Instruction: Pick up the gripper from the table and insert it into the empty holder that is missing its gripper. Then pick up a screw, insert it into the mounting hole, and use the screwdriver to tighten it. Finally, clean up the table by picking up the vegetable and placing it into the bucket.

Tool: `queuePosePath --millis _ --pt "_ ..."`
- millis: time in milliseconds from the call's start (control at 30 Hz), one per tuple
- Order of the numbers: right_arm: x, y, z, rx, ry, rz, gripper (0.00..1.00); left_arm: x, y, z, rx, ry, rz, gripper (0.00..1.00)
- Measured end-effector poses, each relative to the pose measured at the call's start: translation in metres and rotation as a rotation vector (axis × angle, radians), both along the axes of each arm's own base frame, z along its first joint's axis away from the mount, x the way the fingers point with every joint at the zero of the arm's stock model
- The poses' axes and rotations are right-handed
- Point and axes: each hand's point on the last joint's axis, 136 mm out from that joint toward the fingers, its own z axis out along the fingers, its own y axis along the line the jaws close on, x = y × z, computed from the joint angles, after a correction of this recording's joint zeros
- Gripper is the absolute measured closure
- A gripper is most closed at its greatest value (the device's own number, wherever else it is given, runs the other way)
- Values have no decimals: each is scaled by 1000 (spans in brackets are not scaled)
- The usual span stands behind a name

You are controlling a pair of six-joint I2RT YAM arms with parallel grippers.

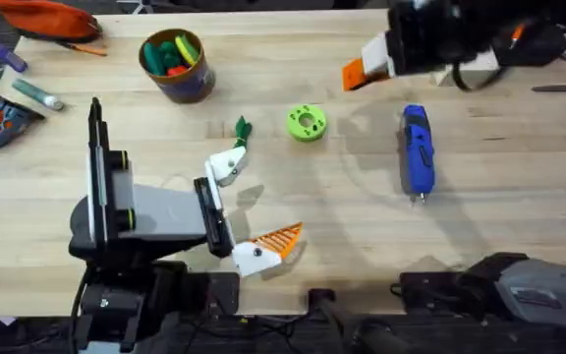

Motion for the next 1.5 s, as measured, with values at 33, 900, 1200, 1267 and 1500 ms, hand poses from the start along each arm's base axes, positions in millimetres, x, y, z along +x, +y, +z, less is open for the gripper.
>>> queuePosePath --millis 33,900,1200,1267,1500 --pt "-5 1 1 23 -6 10 985 0 0 0 0 0 0 15" --pt "-77 74 -2 926 135 315 987 0 0 0 0 1 0 15" --pt "-104 72 -17 1015 206 356 988 0 0 0 0 1 0 15" --pt "-106 70 -18 1036 181 365 988 0 0 0 0 1 0 15" --pt "-121 65 -20 1107 164 379 988 0 0 0 0 1 0 15"
